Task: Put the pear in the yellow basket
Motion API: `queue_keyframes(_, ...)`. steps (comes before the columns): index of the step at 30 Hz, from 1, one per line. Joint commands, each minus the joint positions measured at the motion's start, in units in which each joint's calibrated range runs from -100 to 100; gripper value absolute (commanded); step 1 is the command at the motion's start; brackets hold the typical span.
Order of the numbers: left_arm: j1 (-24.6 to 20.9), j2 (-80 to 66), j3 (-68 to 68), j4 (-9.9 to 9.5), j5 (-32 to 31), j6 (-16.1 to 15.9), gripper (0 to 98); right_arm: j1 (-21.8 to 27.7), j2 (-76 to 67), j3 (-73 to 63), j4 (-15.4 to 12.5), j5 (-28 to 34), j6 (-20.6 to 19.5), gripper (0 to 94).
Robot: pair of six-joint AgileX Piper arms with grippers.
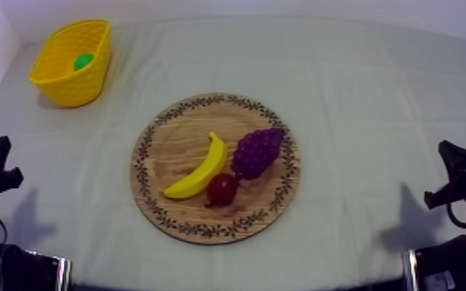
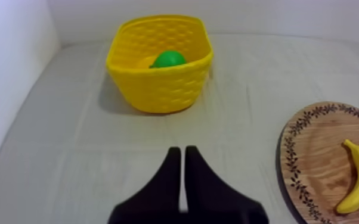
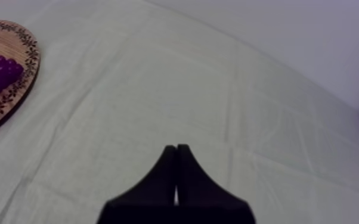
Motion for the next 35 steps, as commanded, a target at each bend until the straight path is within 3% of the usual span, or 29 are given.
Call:
queue_keyframes(1,-0.21,-2.58,3.15,0.09,-0.71,0.02,0.0,-0.02,-0.03,-0.02,0.0,0.02,0.0,0.4)
queue_keyframes(12,-0.29,-7.09,9.77,-0.49,-3.9,0.63,0.0,-0.02,-0.03,-0.02,0.0,0.02,0.01,0.4)
queue_keyframes(17,-0.28,-7.2,11.51,-2.87,-7.44,7.59,0.0,-0.02,-0.03,-0.02,0.0,0.02,0.02,0.4)
queue_keyframes(23,-0.28,-7.22,12.09,-3.66,-8.71,13.59,0.0,-0.02,-0.03,-0.02,0.0,0.02,-0.01,0.4)
queue_keyframes(35,-0.28,-7.22,12.16,-3.77,-8.9,14.18,0.0,-0.02,-0.03,-0.02,0.0,0.02,0.0,0.4)
